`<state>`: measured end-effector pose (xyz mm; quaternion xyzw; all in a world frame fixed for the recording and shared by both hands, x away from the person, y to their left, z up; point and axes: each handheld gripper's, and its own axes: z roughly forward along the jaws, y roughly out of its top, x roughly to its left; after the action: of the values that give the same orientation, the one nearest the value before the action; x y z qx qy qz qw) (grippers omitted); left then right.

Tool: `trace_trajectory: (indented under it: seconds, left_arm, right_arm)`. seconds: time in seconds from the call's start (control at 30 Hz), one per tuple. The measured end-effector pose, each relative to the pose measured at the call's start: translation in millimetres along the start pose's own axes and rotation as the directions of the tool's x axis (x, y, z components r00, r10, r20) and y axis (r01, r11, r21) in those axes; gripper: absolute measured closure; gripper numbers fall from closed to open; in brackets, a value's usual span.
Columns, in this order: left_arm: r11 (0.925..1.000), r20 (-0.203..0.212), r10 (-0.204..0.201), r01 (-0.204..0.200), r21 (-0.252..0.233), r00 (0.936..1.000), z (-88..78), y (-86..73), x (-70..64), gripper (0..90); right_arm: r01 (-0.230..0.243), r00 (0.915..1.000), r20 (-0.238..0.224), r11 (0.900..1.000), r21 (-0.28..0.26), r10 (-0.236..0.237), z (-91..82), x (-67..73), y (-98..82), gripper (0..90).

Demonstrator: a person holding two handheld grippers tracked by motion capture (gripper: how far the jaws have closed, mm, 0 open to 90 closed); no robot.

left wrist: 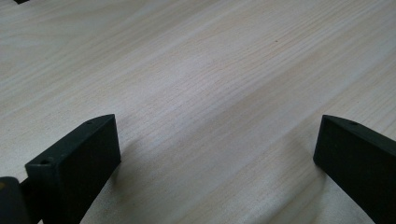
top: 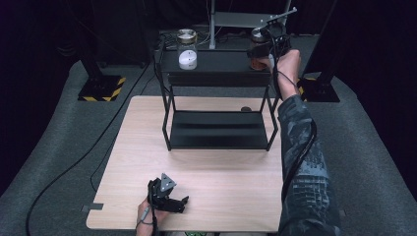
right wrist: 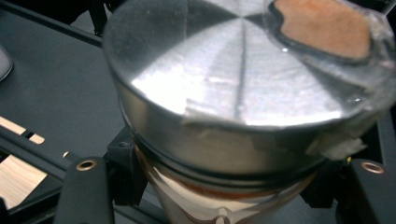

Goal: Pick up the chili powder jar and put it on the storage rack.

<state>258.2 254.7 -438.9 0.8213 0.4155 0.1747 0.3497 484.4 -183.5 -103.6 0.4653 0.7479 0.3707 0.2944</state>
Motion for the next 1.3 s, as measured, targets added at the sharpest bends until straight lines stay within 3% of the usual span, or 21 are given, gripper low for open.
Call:
trace_trajectory:
  seconds: [0.4, 0.97, 1.1, 1.23, 1.3]
  left_arm:
    - [1.0000, 0.000, 0.000, 0.000, 0.000, 1.0000, 0.0, 0.0, -0.1, 0.0]
    - [1.0000, 0.000, 0.000, 0.000, 0.000, 1.0000, 0.0, 0.0, -0.1, 0.0]
    - [1.0000, 0.000, 0.000, 0.000, 0.000, 1.0000, 0.0, 0.0, -0.1, 0.0]
    - [1.0000, -0.001, 0.001, -0.001, 0.000, 1.0000, 0.0, 0.0, -0.2, 0.0]
    - [1.0000, -0.002, 0.001, -0.001, -0.001, 1.0000, 0.0, -0.1, -0.4, 0.0]
  right_arm:
    - [-0.070, 0.9973, -0.025, 0.997, -0.035, 0.069, 10.1, -10.2, -12.7, 31.2]
    - [-0.082, 0.9966, -0.013, 0.996, -0.032, 0.082, 10.1, -7.2, -12.4, 30.4]
    - [-0.096, 0.9946, -0.041, 0.995, 0.003, 0.096, 9.2, -10.0, -7.5, 13.0]
    - [-0.087, 0.9954, -0.038, 0.996, 0.033, 0.088, 1.9, -5.3, -5.0, 5.7]
    - [-0.088, 0.9941, -0.059, 0.995, 0.048, 0.091, -3.4, -7.2, -4.7, 3.7]
